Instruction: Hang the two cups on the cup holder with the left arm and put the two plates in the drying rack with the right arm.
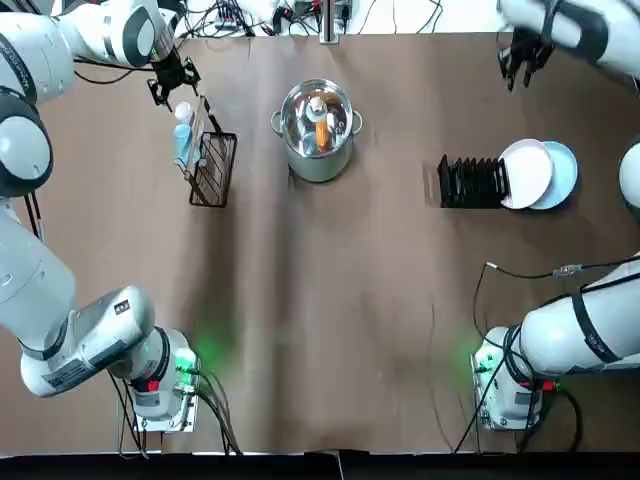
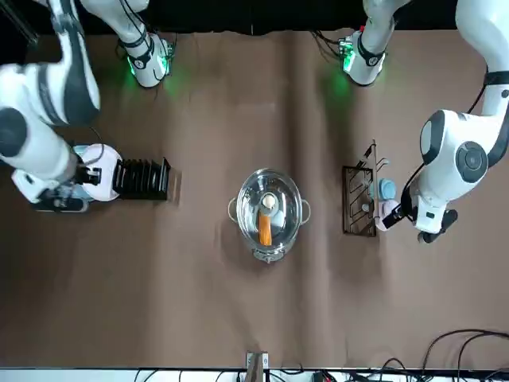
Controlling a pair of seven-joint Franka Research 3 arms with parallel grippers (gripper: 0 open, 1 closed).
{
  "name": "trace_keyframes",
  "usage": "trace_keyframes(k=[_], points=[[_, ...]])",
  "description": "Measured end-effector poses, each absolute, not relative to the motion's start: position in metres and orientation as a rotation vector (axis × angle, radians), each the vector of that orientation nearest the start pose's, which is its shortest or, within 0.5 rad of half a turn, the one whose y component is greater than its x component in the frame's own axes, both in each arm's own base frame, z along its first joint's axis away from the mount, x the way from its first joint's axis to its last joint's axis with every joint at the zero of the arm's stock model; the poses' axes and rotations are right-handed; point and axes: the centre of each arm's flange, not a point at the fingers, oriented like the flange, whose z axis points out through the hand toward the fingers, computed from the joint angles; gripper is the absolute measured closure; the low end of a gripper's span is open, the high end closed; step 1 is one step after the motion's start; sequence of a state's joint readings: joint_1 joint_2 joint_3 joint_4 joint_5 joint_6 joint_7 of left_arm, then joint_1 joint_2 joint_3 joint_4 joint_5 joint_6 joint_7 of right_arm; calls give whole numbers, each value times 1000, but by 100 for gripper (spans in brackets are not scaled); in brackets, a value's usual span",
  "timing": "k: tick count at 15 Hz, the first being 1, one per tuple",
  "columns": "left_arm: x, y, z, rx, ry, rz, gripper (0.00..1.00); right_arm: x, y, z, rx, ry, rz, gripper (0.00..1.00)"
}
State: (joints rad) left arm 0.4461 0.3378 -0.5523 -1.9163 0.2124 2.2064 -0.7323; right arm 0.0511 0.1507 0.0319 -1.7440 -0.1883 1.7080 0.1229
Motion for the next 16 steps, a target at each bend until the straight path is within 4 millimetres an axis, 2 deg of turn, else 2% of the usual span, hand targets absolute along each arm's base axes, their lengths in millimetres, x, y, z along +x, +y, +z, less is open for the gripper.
trace_keyframes(k=[3,5,6,8,11,12,16], points=[[627,-35,366,-3063,-728,-77,0,588,40,523,-3204,58,245,56],[633,-27,384,-3085,-536,-66,0,587,43,550,-3170,67,239,56],[636,-23,397,-3093,-411,-45,0,585,45,563,-3163,63,238,52],[641,-15,428,-3098,-159,-5,0,580,49,586,-3159,51,238,36],[642,-10,463,-3087,9,45,0,566,57,616,-3161,28,200,9],[640,-20,476,-3081,49,69,0,561,59,626,-3160,21,176,0],[639,-61,509,-3064,133,43,0,556,59,641,-3158,9,109,0]])
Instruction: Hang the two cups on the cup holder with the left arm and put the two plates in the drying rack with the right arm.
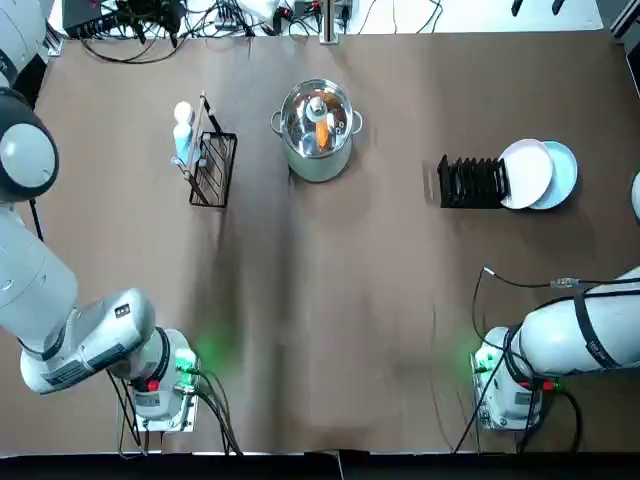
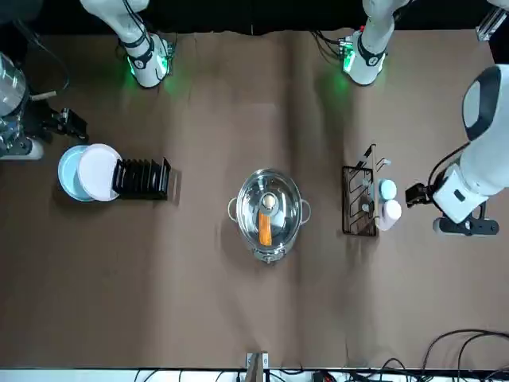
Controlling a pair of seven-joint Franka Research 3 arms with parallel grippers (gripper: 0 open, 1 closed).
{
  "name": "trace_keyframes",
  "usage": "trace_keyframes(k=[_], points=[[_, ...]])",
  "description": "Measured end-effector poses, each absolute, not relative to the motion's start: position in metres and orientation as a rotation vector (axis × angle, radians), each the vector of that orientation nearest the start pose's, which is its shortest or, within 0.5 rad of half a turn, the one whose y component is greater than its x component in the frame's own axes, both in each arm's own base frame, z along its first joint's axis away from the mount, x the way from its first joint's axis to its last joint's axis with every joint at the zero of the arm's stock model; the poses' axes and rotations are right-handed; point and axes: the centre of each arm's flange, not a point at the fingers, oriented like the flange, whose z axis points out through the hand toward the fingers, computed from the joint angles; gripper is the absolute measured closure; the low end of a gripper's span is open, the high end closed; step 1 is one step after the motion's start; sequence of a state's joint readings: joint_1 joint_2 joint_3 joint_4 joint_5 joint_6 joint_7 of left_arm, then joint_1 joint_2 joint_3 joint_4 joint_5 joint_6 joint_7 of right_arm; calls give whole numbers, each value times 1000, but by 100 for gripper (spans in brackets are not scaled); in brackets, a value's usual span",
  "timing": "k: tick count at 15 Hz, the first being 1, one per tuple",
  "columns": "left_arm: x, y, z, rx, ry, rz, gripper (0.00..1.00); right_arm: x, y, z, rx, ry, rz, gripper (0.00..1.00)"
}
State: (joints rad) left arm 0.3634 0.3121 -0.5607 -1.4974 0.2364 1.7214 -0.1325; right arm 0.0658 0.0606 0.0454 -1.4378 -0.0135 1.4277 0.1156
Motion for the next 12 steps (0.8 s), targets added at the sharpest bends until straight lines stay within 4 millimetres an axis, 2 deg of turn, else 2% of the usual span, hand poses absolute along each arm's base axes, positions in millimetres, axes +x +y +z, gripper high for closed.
trace_keyframes(k=[4,7,9,12], points=[[635,-86,523,-2987,197,-9,0,540,62,635,-3159,-4,56,0],[627,-94,537,-2985,164,-4,0,523,60,637,-3162,-4,59,0],[614,-93,561,-3020,114,-8,0,519,59,638,-3162,0,56,0],[583,-93,602,-3037,109,13,0,519,59,638,-3162,-1,60,0]])
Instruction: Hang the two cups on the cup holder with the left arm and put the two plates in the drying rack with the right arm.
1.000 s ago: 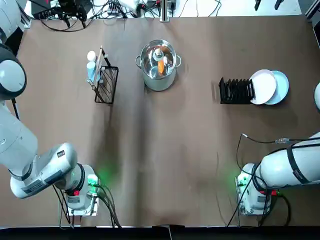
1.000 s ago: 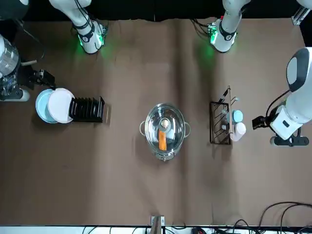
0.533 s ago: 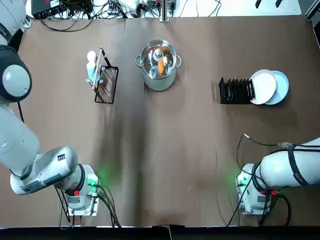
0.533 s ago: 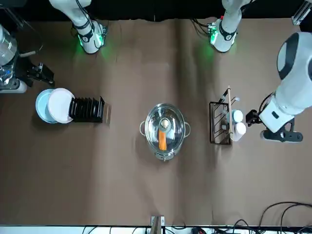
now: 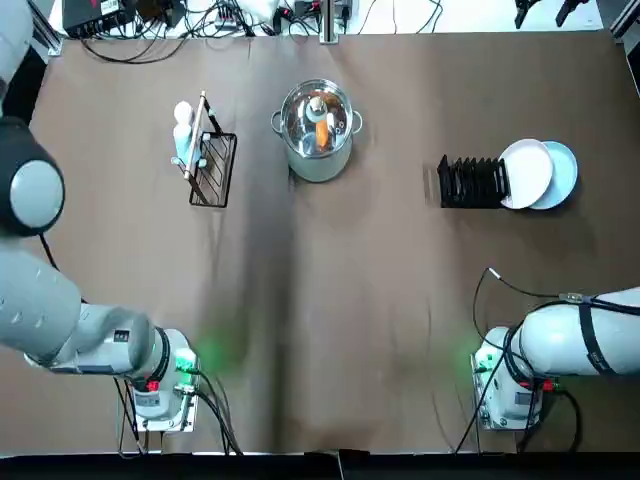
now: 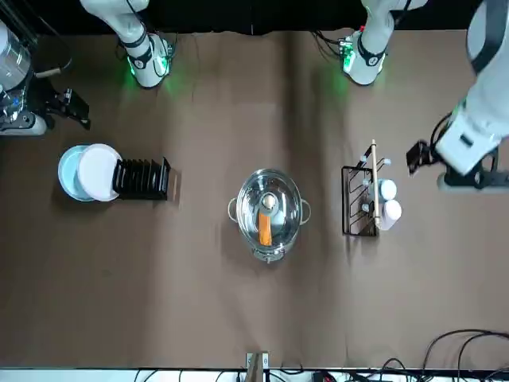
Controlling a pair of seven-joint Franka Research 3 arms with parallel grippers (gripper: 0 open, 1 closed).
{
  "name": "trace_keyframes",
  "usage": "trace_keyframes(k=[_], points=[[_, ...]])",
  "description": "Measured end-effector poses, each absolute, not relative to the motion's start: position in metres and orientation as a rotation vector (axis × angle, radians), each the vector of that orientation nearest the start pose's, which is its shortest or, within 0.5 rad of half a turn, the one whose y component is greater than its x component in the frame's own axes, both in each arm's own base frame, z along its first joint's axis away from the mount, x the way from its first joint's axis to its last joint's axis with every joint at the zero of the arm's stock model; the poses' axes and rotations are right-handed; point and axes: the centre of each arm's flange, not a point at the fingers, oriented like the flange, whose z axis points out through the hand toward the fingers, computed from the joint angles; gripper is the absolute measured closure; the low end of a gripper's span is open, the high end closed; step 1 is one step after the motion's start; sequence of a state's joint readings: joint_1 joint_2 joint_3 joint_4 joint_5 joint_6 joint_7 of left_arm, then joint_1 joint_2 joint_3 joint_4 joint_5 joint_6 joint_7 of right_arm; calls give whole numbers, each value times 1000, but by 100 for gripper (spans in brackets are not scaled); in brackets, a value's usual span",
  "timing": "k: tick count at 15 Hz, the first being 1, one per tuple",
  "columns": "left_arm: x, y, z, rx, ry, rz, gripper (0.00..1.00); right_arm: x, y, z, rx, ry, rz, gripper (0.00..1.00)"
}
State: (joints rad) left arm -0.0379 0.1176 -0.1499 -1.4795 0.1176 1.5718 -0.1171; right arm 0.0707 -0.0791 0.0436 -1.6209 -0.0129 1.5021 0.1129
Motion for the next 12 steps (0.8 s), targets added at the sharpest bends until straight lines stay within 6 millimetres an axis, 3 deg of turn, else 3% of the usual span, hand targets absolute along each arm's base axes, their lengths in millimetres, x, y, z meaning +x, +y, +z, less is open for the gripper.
trace_keyframes(k=[4,12], points=[[551,-99,623,-3057,120,10,0,518,59,636,-3162,-2,79,0],[551,-91,615,-3071,81,37,0,516,56,639,-3162,6,71,0]])
